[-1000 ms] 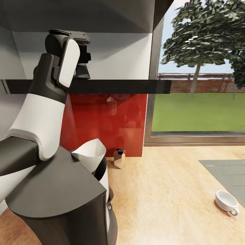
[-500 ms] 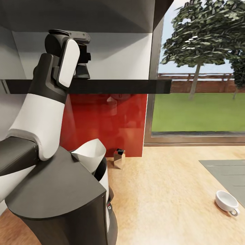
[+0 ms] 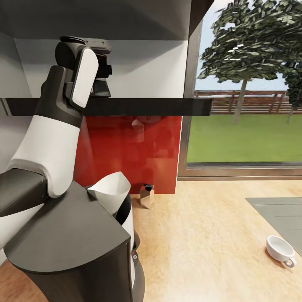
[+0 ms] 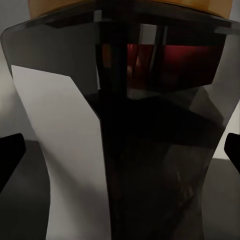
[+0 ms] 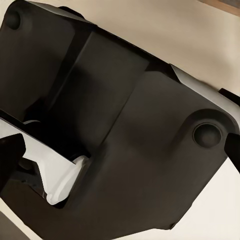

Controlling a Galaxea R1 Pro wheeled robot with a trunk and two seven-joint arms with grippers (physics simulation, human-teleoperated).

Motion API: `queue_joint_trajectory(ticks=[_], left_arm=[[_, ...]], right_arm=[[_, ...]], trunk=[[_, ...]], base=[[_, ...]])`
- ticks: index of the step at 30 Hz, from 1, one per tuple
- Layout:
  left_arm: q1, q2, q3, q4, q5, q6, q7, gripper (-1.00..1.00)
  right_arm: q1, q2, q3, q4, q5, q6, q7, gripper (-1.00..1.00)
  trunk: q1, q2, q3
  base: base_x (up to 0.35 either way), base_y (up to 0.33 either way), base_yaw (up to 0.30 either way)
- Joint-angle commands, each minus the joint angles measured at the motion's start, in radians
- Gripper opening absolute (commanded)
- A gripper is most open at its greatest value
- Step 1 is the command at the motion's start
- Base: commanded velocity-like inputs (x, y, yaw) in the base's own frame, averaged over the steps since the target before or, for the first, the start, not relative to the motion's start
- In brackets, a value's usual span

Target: Set up a coffee station on the kitchen countertop: keep the coffee maker on the countertop, move the bottle of coffee from the kitchen shelf to the counter next to the coffee maker, place a paper coffee filter on top of the coffee maker, put the saucer next to the coffee maker with the coffee cup on the saucer, and place the electric kettle next to the coffee maker.

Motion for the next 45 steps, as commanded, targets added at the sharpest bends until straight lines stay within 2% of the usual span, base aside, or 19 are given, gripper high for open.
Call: queue_joint_trajectory(ticks=[1,19,20,45], left_arm=[[-0.001,0.000,-0.002,0.000,0.010,0.002,0.010,1.00],[-0.001,0.000,-0.002,0.001,0.011,0.003,0.009,1.00],[-0.001,0.000,-0.002,0.001,0.011,0.003,0.009,-1.00],[-0.001,0.000,-0.002,-0.002,0.011,0.003,0.009,-1.00]], right_arm=[[-0.001,0.000,0.008,0.002,-0.008,-0.005,0.004,1.00],[-0.001,0.000,0.008,0.002,-0.008,-0.006,0.004,1.00],[-0.001,0.000,0.008,0.002,-0.008,-0.006,0.004,1.00],[-0.001,0.000,0.008,0.002,-0.008,-0.006,0.004,1.00]], trunk=[[0.000,-0.001,-0.002],[0.000,-0.001,-0.002],[0.000,-0.001,-0.002],[0.000,-0.001,-0.002]], base=[[0.000,0.000,0.000],[0.000,0.000,0.000],[0.000,0.000,0.000],[0.000,0.000,0.000]])
